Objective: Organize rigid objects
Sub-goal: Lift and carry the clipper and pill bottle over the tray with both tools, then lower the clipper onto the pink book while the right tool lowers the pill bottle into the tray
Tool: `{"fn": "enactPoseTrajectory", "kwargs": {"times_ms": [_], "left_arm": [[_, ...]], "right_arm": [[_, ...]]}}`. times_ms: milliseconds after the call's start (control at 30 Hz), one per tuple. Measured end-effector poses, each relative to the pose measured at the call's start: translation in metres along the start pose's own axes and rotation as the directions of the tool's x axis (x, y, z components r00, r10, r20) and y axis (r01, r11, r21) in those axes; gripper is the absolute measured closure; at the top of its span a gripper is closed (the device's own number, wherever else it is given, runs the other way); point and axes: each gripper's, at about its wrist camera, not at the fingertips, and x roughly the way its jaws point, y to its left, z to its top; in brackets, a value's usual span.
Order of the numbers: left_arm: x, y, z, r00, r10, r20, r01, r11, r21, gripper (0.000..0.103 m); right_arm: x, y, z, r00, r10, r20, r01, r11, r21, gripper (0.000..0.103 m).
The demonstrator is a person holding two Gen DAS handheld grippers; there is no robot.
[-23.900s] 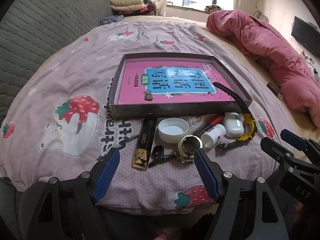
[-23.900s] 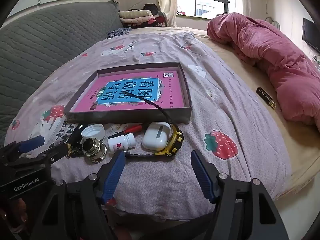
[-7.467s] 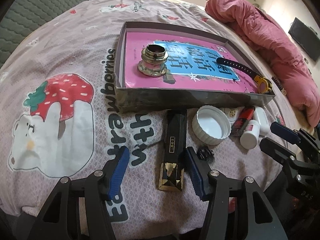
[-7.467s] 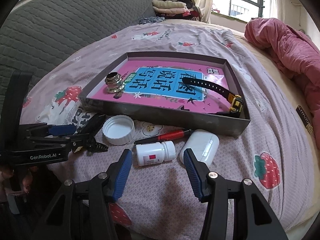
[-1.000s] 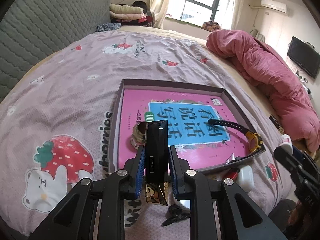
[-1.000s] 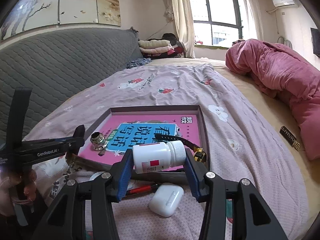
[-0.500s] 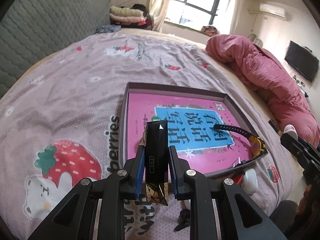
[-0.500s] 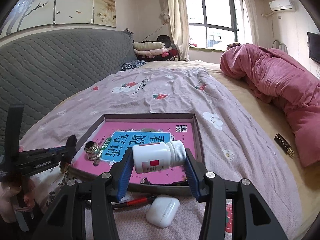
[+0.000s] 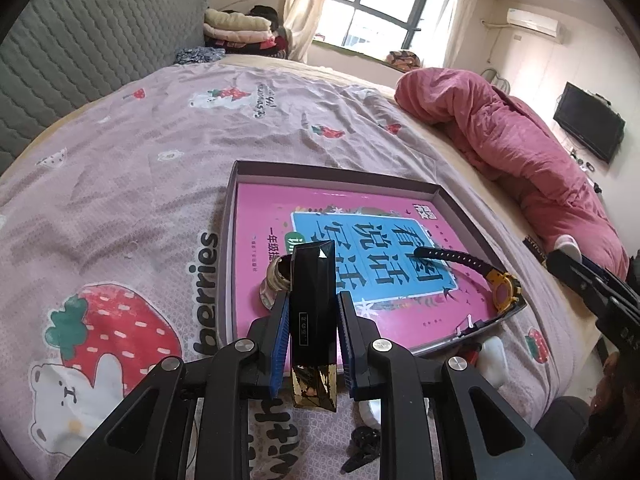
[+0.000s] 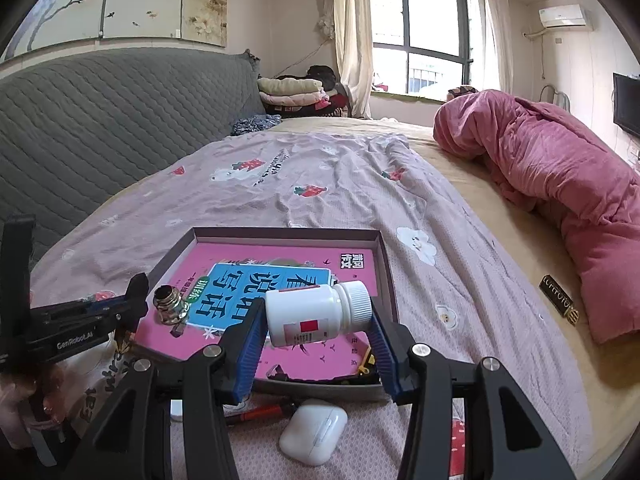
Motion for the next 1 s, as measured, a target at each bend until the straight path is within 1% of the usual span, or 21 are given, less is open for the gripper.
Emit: {"fn": "enactPoseTrajectory", "kwargs": {"times_ms": [133,400,600,700,767,1000], "left_arm": [[0.002,0.001,-0.001,1.000,-0.010,-0.004,0.010,1.000,0.004,0.080],[0.016,0.006,0.000,1.000,0.000,-0.027,0.000,1.000,-0.007,0.081],[0.021,0.004,0.001,1.000,-0.003,-0.017,0.003,1.000,-0.003,0.081],[0.023,0.003,0.001,1.000,-0.017,-0.015,0.017,1.000,0.001,0.081],[0.023,0.002,0.001,0.999,-0.041,-0.012,0.041,0.999,0.004,0.081],[0.027,-0.012,0.000,0.997,-0.069,-0.022,0.071,0.995,0.064,0.081]], "right_arm": [[0.007,0.002,0.001,1.000,0.005,-0.023,-0.005,1.000,0.008,0.054],[0.015,0.014,-0.003,0.999,0.020,-0.042,-0.020,1.000,-0.019,0.054],[0.019,0.012,-0.005,0.998,0.016,-0.053,-0.017,1.000,-0.014,0.054],[0.021,0.008,-0.005,0.998,0.014,-0.057,-0.014,1.000,0.003,0.054],[0.022,0.007,-0.004,0.998,0.011,-0.059,-0.011,1.000,0.005,0.054],[0.025,0.009,-0.004,0.998,0.011,-0.062,-0.011,1.000,-0.002,0.054]]}}
